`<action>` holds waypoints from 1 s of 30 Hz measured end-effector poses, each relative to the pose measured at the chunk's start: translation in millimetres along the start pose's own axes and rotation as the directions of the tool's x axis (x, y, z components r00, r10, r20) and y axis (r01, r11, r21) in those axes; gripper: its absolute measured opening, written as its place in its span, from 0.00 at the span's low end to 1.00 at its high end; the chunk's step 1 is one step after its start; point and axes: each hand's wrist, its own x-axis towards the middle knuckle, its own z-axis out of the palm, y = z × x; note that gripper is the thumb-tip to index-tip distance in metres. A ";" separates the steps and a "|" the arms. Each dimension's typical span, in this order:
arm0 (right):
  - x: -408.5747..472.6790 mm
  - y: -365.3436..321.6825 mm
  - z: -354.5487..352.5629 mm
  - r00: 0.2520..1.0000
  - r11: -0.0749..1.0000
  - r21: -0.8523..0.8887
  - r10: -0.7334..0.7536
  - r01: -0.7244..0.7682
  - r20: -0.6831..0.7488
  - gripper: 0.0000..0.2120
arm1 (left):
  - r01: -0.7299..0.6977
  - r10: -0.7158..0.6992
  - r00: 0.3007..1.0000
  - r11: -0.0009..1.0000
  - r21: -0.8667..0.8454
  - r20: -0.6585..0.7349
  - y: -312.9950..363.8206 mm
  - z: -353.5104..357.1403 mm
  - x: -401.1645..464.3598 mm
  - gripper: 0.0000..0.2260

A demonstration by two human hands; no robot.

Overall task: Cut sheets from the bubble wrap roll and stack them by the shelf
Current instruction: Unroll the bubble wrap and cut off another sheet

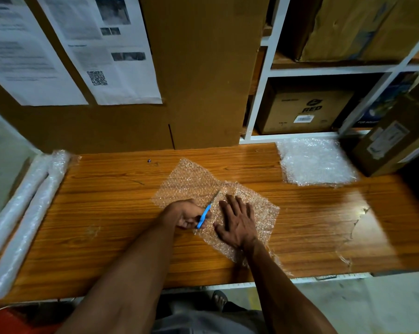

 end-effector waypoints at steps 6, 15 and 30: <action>-0.1 2.9 -3.0 0.998 1.000 -0.019 0.010 -0.009 0.055 0.44 | 0.014 -0.013 0.999 0.999 -0.030 0.042 7.5 -1.2 5.8 0.09; -4.1 2.3 -0.6 0.999 1.000 0.004 0.024 -0.024 0.034 0.45 | -0.099 0.094 0.991 0.994 -0.049 -0.093 12.1 4.9 14.0 0.20; -5.0 -0.2 0.8 0.999 0.999 -0.024 0.042 -0.042 0.033 0.49 | -0.040 0.040 0.999 0.999 -0.008 -0.011 29.1 -3.9 27.8 0.10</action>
